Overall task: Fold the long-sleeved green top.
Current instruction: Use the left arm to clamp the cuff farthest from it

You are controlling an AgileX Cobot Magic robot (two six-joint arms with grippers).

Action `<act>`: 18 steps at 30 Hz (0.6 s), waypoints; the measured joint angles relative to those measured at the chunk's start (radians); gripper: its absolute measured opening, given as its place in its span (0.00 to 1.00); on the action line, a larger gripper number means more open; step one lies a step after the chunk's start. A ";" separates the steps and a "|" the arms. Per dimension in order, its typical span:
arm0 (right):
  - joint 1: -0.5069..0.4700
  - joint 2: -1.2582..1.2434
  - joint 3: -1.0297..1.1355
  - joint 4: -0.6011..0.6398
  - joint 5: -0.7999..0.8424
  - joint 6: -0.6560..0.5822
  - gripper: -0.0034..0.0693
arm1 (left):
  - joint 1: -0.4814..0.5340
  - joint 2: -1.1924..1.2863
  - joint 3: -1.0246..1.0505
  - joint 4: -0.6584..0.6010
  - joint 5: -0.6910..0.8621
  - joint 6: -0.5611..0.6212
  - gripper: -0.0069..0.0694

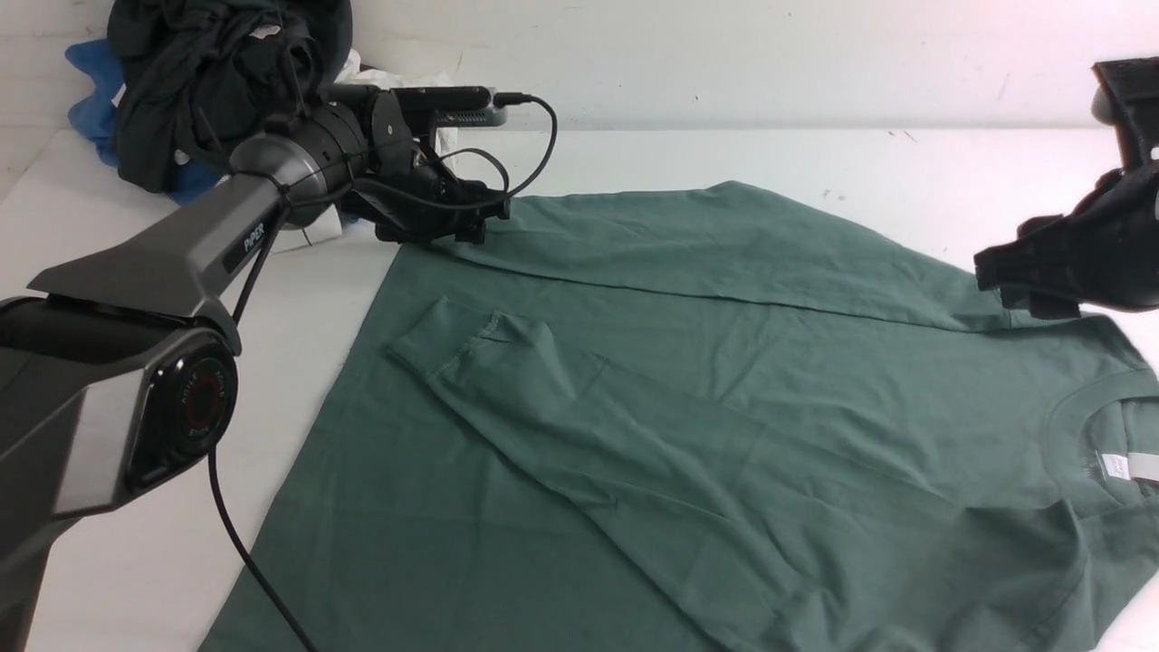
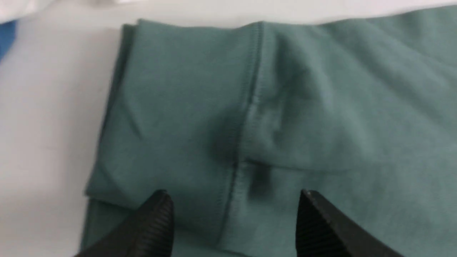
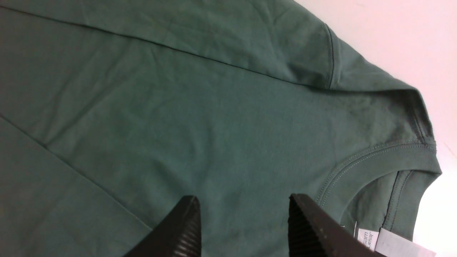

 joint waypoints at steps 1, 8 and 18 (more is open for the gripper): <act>0.000 0.000 0.000 0.000 0.000 0.000 0.49 | -0.002 0.001 0.000 -0.002 -0.007 0.001 0.65; 0.000 0.000 0.000 0.001 0.000 -0.003 0.49 | 0.000 0.032 -0.002 0.009 -0.023 0.003 0.57; 0.000 0.000 0.000 0.001 0.000 -0.003 0.49 | 0.000 0.032 -0.002 0.019 -0.019 0.022 0.21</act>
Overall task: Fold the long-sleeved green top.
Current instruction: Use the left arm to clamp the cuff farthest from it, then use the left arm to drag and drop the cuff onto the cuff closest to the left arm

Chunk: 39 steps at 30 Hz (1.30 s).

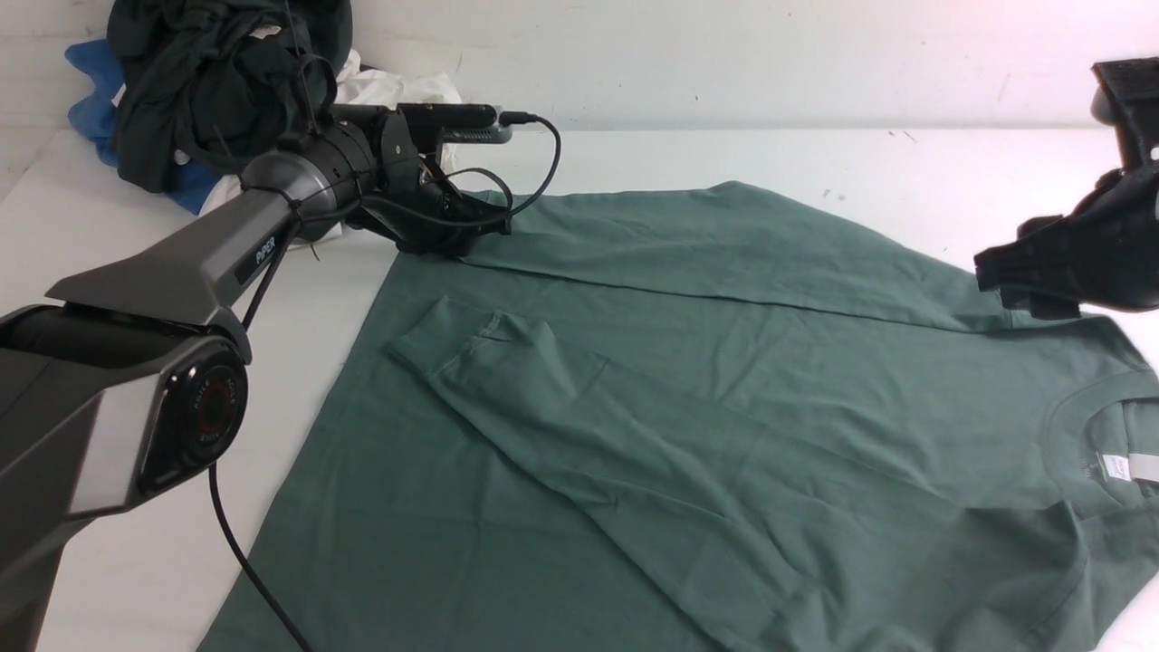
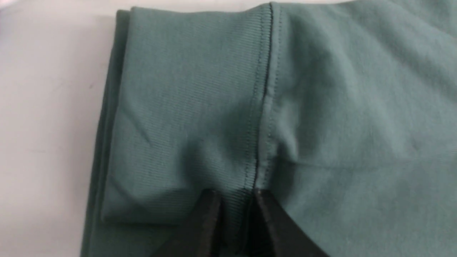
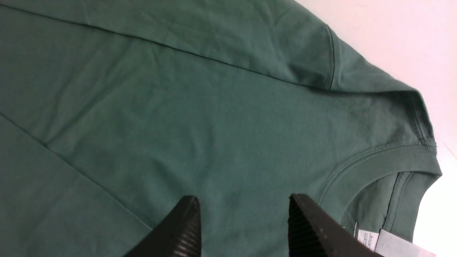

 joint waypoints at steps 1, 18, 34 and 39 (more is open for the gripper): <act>0.000 0.000 0.000 0.000 0.000 0.000 0.49 | 0.000 0.000 0.000 0.000 0.004 0.013 0.15; 0.000 0.000 0.000 0.000 0.000 -0.008 0.49 | -0.001 -0.078 -0.155 -0.011 0.251 0.146 0.11; 0.000 -0.122 -0.067 0.092 0.149 -0.097 0.49 | -0.008 -0.440 0.103 -0.012 0.529 0.198 0.11; 0.021 -0.213 -0.068 0.158 0.228 -0.150 0.49 | -0.033 -0.550 0.364 -0.002 0.528 0.212 0.11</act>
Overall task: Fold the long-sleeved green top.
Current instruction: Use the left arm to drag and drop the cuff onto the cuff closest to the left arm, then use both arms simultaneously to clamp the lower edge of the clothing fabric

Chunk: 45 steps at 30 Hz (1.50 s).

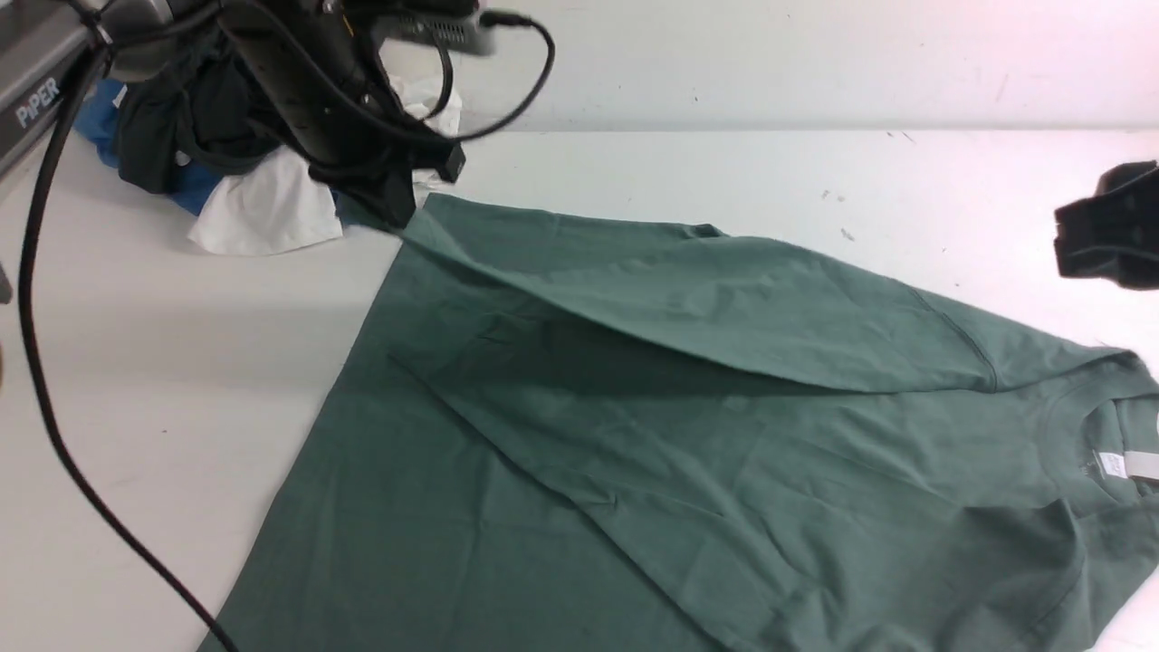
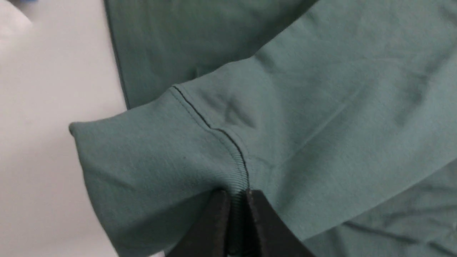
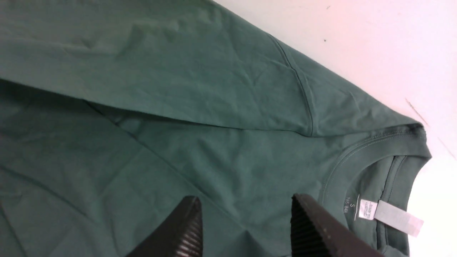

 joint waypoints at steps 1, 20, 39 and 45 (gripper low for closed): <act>0.005 -0.007 0.000 0.004 0.010 -0.005 0.49 | -0.003 -0.009 0.012 0.000 0.000 0.000 0.11; 0.180 -0.095 0.062 0.047 0.227 -0.085 0.49 | -0.024 -0.156 0.503 0.043 -0.166 0.012 0.24; 0.359 -0.258 0.098 0.277 0.229 -0.236 0.49 | -0.147 -0.475 0.912 0.053 -0.033 0.474 0.52; 0.389 -0.304 0.205 0.238 0.233 -0.242 0.49 | -0.147 -0.433 1.089 0.086 -0.165 0.725 0.52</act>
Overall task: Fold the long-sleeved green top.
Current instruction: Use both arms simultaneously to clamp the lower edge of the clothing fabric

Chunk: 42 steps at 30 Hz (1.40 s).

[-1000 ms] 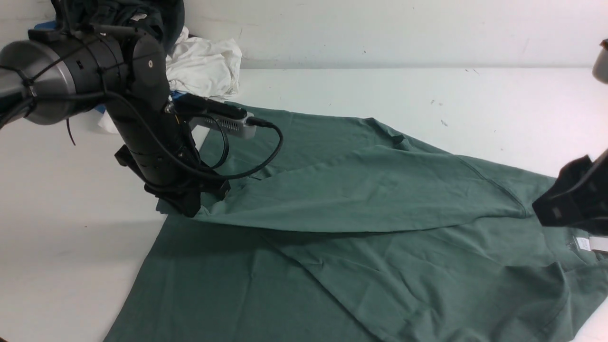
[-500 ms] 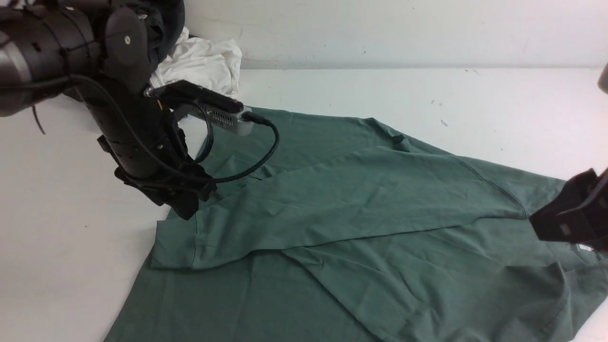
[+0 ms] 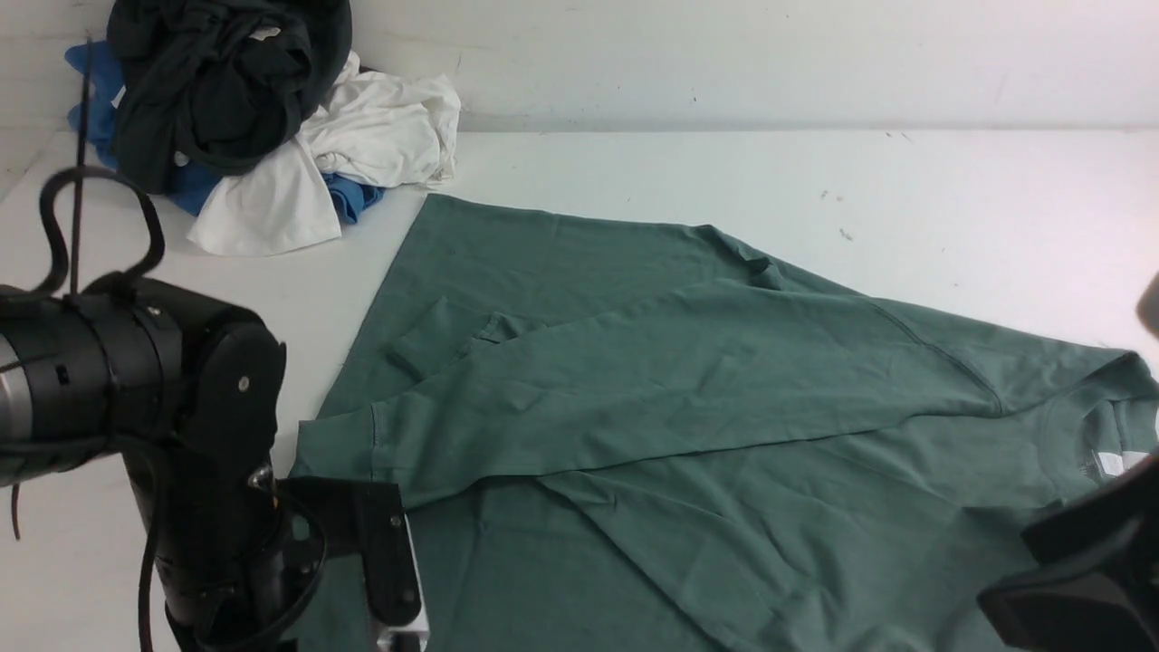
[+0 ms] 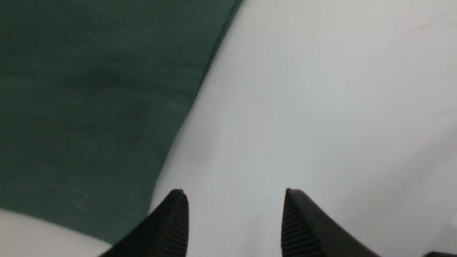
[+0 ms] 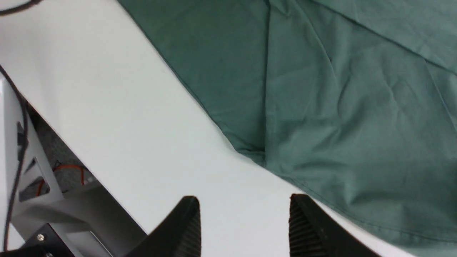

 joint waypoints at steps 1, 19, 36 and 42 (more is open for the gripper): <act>0.000 0.001 0.016 -0.013 0.000 0.001 0.49 | 0.000 0.014 0.010 0.006 -0.029 0.022 0.52; 0.000 0.001 0.050 -0.047 0.000 0.005 0.49 | -0.002 0.127 -0.008 0.093 -0.160 0.035 0.25; 0.000 0.021 0.090 -0.078 -0.003 -0.199 0.72 | -0.002 -0.123 0.015 0.125 0.092 -0.206 0.08; 0.000 0.152 0.246 -0.196 -0.053 -0.225 0.79 | -0.002 -0.173 0.015 0.120 0.115 -0.229 0.08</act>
